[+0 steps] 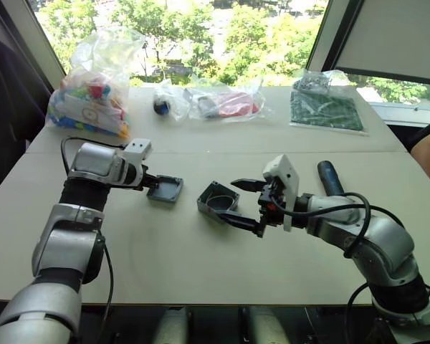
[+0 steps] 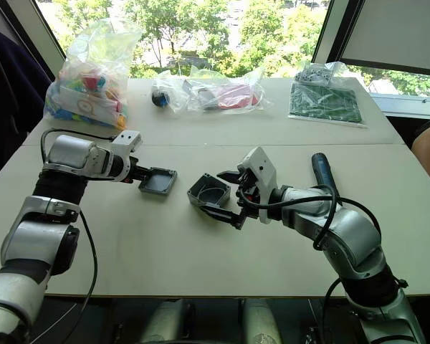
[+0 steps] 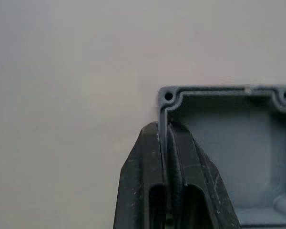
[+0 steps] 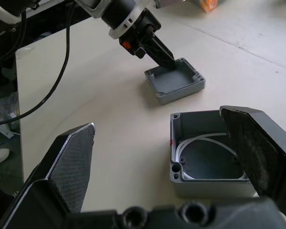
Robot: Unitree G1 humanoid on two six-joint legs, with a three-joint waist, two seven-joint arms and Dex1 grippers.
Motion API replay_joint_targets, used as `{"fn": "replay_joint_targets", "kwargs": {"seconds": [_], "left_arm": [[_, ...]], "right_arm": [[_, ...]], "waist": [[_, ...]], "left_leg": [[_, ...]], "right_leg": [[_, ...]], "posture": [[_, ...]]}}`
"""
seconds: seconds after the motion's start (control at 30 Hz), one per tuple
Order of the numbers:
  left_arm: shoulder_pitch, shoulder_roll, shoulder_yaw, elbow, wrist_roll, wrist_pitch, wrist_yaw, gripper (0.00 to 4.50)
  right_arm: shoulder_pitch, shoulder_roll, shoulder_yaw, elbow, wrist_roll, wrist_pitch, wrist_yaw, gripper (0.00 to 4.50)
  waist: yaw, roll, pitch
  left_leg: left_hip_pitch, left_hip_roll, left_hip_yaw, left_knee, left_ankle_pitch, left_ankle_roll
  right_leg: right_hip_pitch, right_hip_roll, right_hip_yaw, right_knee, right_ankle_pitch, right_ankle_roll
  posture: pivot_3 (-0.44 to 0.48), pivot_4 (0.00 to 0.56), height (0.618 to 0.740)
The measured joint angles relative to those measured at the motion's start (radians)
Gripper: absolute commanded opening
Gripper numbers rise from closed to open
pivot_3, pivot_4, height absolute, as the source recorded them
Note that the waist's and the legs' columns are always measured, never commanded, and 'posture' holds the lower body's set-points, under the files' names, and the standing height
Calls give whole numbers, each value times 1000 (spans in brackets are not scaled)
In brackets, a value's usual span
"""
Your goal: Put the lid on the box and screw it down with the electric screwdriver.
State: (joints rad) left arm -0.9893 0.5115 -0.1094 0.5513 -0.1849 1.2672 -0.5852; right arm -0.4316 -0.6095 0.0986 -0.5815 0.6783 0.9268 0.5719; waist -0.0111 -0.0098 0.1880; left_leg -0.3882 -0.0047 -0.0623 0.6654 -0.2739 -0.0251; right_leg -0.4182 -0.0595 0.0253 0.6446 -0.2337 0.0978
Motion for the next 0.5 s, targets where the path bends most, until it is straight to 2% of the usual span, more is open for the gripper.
{"fn": "replay_joint_targets", "kwargs": {"seconds": [0.23,0.4,0.5], "left_arm": [[53,-56,148,-41,-4,-9,110,56],[114,-80,236,-133,-25,-10,172,56],[140,-81,296,-220,-50,-36,189,56]], "right_arm": [[-65,1,-63,59,48,29,33,4500],[-80,52,-111,151,112,41,42,4500],[-160,100,-131,273,133,55,37,4500]], "waist": [[2,1,-1],[-3,0,0],[-8,-2,2]], "left_leg": [[12,0,-1,-4,0,0],[12,0,-1,-4,0,0],[6,1,0,-5,0,-1]], "right_leg": [[15,-1,-2,-9,-1,1],[15,-1,-1,-11,0,1],[8,-1,-1,-10,1,0]], "posture": [[0,150,740],[0,150,740],[0,150,740]]}}
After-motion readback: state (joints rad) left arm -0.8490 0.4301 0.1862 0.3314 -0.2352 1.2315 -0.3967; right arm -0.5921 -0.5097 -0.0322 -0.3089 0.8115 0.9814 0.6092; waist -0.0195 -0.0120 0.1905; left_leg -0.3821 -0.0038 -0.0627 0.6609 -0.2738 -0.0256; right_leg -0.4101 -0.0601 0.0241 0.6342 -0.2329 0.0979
